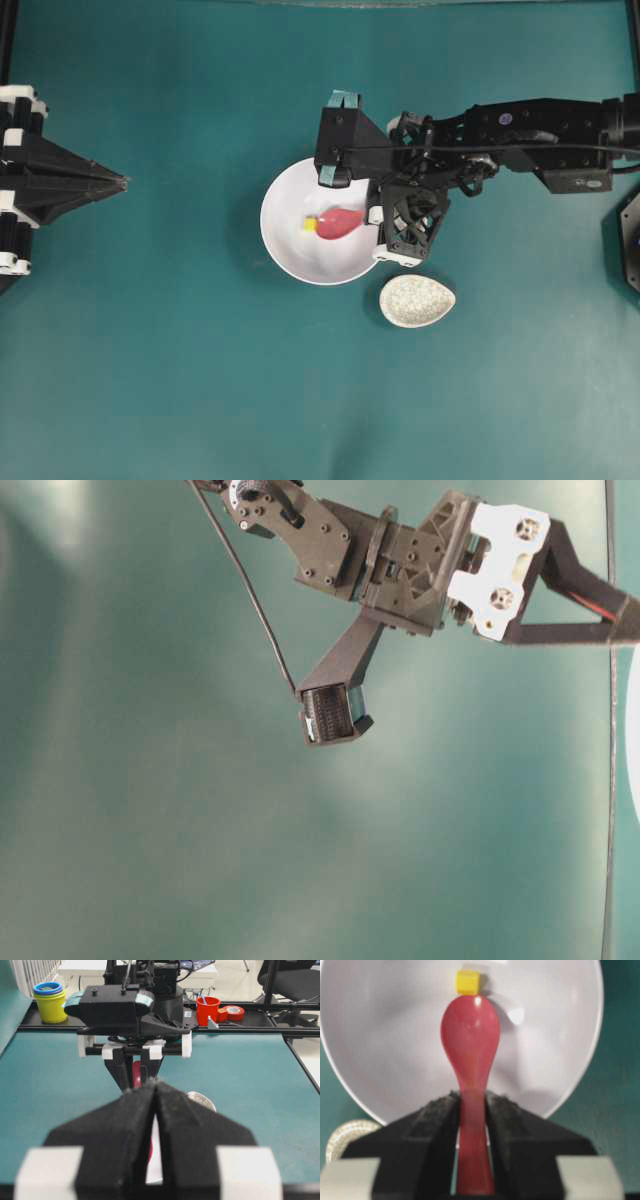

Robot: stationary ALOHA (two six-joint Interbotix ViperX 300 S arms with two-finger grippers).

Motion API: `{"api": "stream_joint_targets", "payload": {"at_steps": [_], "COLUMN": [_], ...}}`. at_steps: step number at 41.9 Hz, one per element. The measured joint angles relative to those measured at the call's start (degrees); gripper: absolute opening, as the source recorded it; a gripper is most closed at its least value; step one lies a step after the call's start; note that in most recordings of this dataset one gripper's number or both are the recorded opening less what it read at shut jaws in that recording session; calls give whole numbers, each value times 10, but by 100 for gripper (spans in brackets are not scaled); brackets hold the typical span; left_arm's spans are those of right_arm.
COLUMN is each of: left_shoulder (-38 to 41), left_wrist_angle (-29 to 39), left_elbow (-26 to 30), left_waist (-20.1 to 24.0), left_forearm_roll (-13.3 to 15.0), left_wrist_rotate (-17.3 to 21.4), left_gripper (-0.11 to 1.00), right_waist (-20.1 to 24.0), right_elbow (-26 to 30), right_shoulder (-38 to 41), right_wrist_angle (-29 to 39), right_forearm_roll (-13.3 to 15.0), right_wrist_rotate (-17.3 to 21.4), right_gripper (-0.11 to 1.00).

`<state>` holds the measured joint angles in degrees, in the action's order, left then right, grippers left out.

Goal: Scoop the yellow hexagonal prism block from the bowl with a spoon using the right arm.

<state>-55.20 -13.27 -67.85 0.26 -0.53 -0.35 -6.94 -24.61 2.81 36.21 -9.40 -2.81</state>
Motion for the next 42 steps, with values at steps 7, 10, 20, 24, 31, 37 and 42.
{"api": "stream_joint_targets", "payload": {"at_steps": [7, 10, 20, 24, 31, 37, 42], "left_shoulder": [1, 1, 1, 1, 1, 1, 1], "left_wrist_angle": [0, 0, 0, 0, 0, 0, 0], "left_elbow": [0, -1, 0, 0, 0, -1, 0], "left_waist": [0, 0, 0, 0, 0, 0, 0], "left_forearm_roll": [-1, 0, -1, -1, -1, -1, 0], "left_wrist_rotate": [0, 0, 0, 0, 0, 0, 0], "left_gripper": [0, 0, 0, 0, 0, 0, 0], "right_waist": [0, 0, -1, 0, 0, -1, -1], "right_elbow": [0, -1, 0, 0, 0, 0, 0], "right_shoulder": [3, 3, 4, 4, 4, 4, 4], "right_wrist_angle": [-15, -24, -51, -62, -73, -76, -76], "right_forearm_roll": [0, 0, 0, 0, 0, 0, -1], "right_wrist_rotate": [0, 0, 0, 0, 0, 0, 1], "right_gripper": [24, 24, 24, 24, 24, 24, 24]}}
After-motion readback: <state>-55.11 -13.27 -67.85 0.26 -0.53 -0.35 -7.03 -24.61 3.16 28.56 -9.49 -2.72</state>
